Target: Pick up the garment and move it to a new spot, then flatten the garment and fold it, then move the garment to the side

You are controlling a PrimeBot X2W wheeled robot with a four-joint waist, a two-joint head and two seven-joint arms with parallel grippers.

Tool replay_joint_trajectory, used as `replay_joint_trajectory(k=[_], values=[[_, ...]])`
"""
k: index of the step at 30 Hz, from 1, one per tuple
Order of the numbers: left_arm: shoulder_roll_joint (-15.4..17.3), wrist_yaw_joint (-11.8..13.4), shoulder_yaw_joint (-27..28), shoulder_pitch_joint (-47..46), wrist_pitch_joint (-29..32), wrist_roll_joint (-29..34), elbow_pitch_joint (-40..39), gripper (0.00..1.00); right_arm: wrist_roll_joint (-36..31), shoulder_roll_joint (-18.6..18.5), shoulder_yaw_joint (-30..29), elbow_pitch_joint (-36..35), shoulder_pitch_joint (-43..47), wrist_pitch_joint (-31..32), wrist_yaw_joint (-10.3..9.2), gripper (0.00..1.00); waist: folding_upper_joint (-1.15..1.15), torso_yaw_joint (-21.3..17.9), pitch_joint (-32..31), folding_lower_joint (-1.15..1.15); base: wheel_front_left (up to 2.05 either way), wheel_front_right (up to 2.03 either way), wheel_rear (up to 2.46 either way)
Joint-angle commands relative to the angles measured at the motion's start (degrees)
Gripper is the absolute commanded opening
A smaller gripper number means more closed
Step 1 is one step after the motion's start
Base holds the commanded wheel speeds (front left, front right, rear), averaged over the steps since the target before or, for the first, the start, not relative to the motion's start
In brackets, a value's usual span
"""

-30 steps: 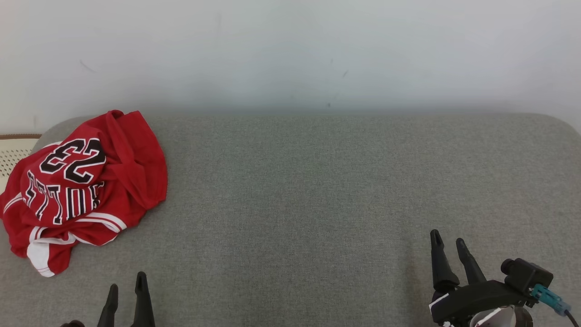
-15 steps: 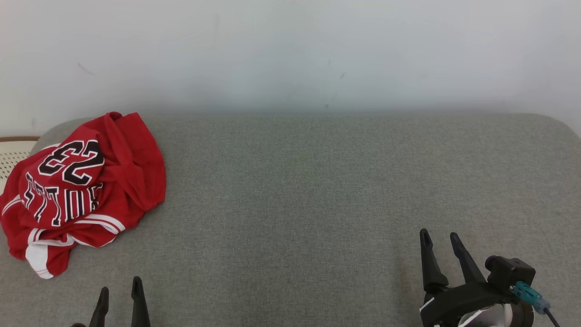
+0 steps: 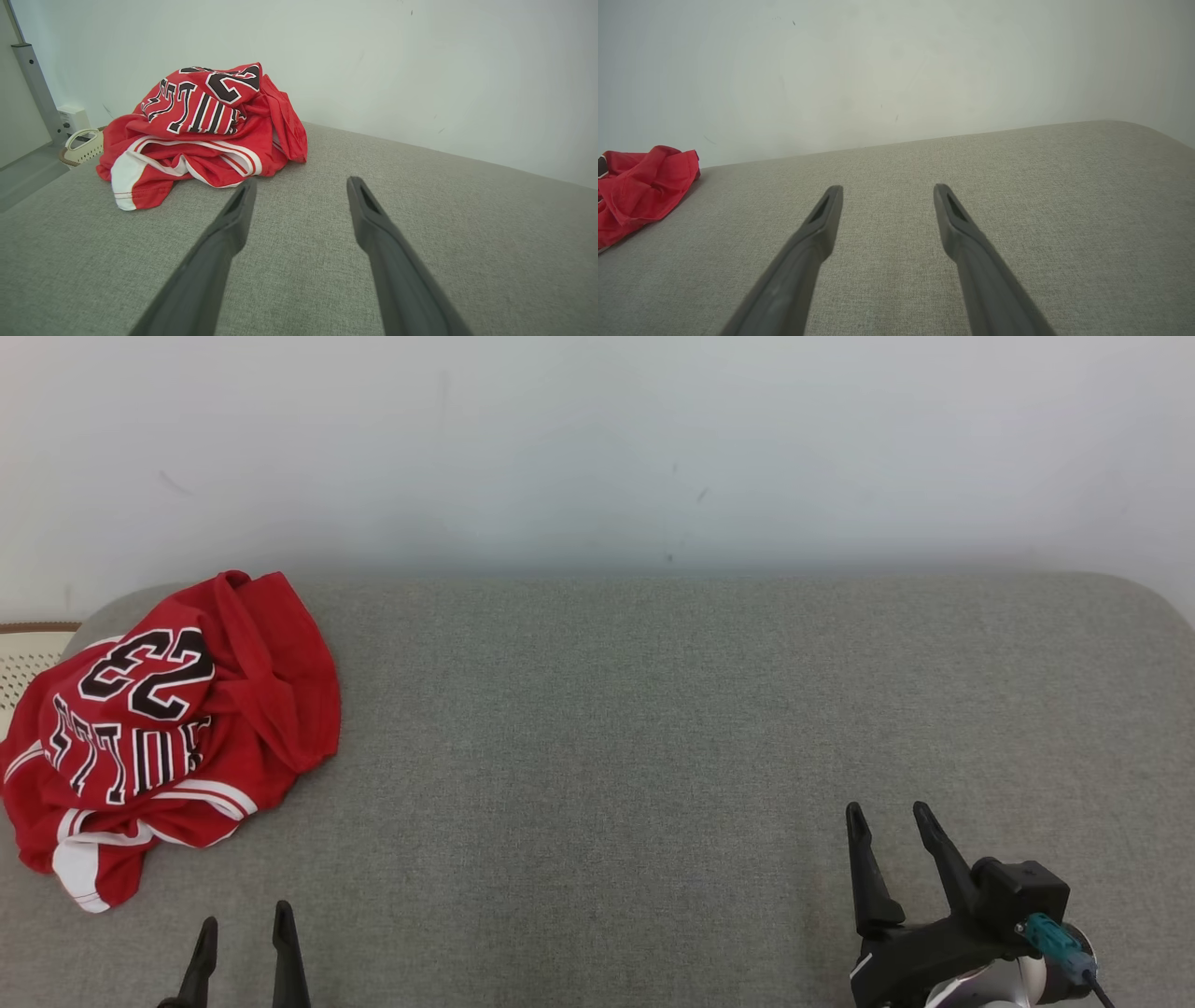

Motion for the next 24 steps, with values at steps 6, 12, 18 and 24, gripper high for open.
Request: replay_joint_trajectory(k=[6,12,18,24], values=[[0.79,0.95,-0.14,1.01,-0.94,3.87,-1.00,1.00,-3.62,0.08,0.54,0.06,-0.10,-1.40,0.03,1.00,0.00,-0.03,-0.02,0.00,0.00,0.00,0.00],[1.06,1.49,-0.34,0.61,-1.47,6.43,-1.48,1.00,-5.09,0.06,-0.60,0.90,-0.39,-2.21,0.03,1.00,0.00,-0.10,0.07,0.00,0.00,0.00,0.00],[1.10,1.14,-0.53,0.61,-1.92,7.97,-1.09,1.00,-6.63,0.07,-0.83,1.95,-0.38,-2.90,0.04,1.00,0.00,-0.09,0.17,0.00,0.00,0.00,0.00],[1.79,0.42,-0.71,0.48,-2.39,9.90,-0.77,1.00,-8.24,0.06,-0.61,2.49,-0.48,-3.05,0.04,1.00,0.00,-0.23,0.15,0.00,0.00,0.00,0.00]])
